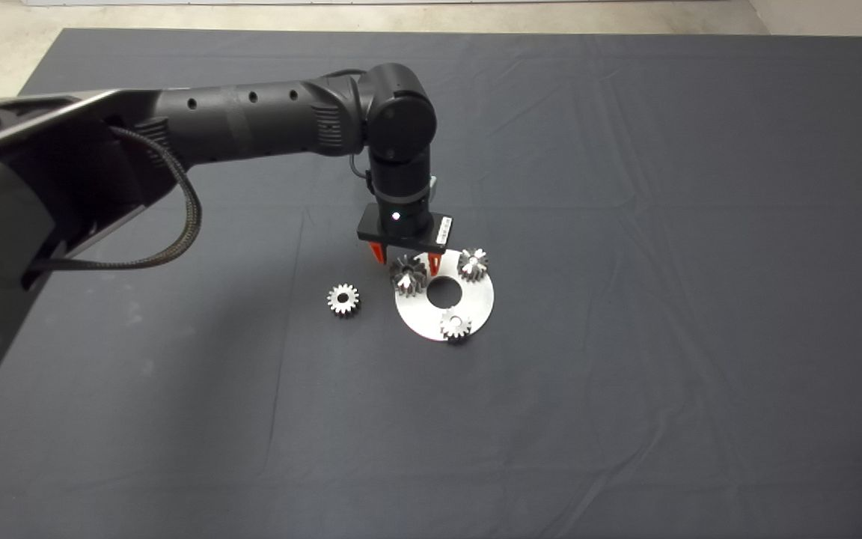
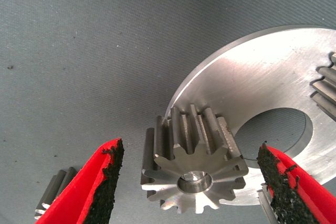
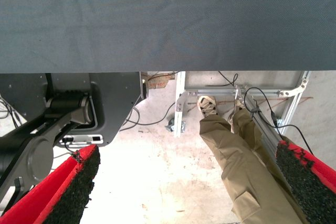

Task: Remove an incorrectly installed larger gear and replace it with the correct smaller gear

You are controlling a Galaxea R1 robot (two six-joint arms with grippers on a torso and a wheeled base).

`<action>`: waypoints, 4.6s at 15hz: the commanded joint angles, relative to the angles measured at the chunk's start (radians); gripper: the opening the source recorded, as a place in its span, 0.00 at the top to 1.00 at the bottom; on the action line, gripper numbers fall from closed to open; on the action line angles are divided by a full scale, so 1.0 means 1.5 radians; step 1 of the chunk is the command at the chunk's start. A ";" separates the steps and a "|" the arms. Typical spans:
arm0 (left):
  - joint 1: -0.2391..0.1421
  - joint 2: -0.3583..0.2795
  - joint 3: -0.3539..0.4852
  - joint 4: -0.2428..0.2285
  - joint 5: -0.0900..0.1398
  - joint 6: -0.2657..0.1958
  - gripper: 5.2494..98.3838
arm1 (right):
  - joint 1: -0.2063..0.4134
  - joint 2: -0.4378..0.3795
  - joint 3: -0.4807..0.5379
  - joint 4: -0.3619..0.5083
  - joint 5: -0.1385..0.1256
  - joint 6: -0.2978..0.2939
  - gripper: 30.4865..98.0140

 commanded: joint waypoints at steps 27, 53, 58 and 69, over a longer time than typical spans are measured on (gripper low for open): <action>-0.007 -0.015 0.073 -0.016 0.009 -0.033 0.46 | 0.004 -0.002 0.002 0.026 -0.008 -0.002 0.14; 0.002 -0.013 0.065 0.040 0.024 -0.045 0.49 | 0.005 -0.002 -0.001 0.038 -0.010 -0.005 0.14; 0.002 -0.014 0.065 0.029 0.027 -0.044 0.54 | 0.005 -0.002 -0.001 0.039 -0.010 -0.004 0.14; 0.002 -0.015 0.055 0.030 0.024 -0.038 0.60 | 0.005 0.000 0.000 0.039 -0.010 -0.004 0.14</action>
